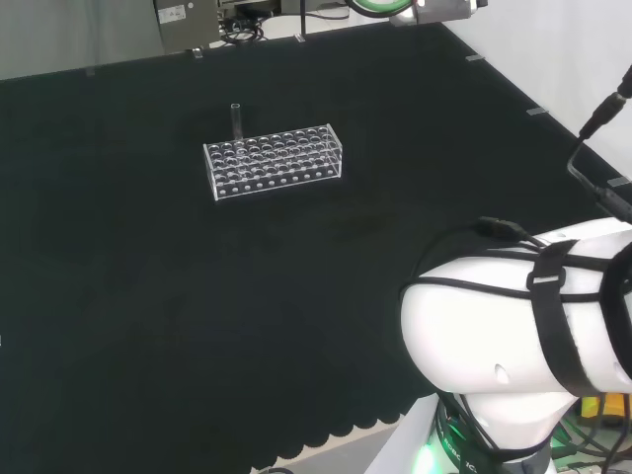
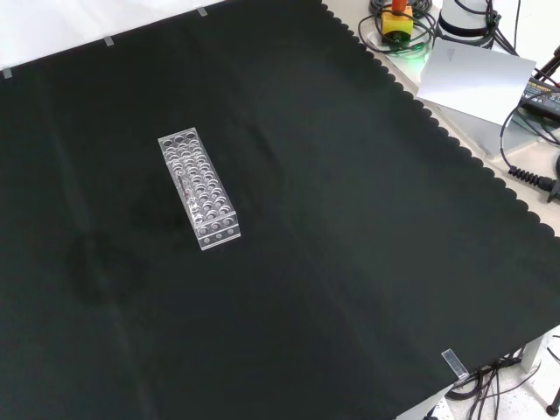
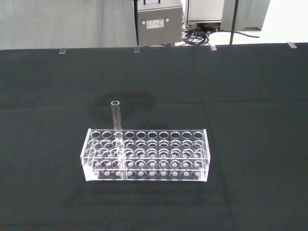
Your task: Pick up the test tube.
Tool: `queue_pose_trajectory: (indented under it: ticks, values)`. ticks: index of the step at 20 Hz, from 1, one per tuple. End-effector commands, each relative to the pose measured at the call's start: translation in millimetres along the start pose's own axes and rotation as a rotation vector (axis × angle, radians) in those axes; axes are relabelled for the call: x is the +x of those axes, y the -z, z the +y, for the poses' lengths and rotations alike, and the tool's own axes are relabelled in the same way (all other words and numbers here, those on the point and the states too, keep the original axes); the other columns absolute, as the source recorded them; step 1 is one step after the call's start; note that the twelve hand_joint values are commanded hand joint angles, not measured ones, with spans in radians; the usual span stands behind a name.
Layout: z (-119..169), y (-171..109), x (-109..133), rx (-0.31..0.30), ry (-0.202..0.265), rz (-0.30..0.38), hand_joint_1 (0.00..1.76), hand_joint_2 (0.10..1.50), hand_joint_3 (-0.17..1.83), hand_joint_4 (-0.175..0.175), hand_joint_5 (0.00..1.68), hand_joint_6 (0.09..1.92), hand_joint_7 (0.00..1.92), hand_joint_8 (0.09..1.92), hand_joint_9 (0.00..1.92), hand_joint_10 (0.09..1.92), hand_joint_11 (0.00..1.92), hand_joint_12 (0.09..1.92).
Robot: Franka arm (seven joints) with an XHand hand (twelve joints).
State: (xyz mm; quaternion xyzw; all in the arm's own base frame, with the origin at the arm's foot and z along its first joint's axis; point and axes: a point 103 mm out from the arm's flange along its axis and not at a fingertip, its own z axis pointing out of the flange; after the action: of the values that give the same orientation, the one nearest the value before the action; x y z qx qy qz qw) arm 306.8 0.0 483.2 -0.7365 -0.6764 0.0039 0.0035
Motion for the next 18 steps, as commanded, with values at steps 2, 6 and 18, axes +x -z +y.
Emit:
queue_pose_trajectory:
  ticks: [2, 6, 18]
  values:
    - [0.0, -0.5, 2.4, -0.011, 0.004, -0.018, 0.51, 1.01, 0.01, -0.051, 0.04, 0.09, 0.09, 0.09, 0.07, 0.29, 0.04, 1.15]
    - [3.4, -1.8, 3.4, 0.002, 0.014, -0.008, 0.47, 1.02, 0.01, -0.047, 0.0, 0.09, 0.02, 0.09, 0.0, 0.25, 0.0, 1.14]
    - [69.0, -16.1, 24.7, 0.023, 0.09, 0.043, 0.5, 1.01, 0.0, -0.06, 0.03, 0.09, 0.03, 0.39, 0.0, 0.61, 0.0, 1.39]
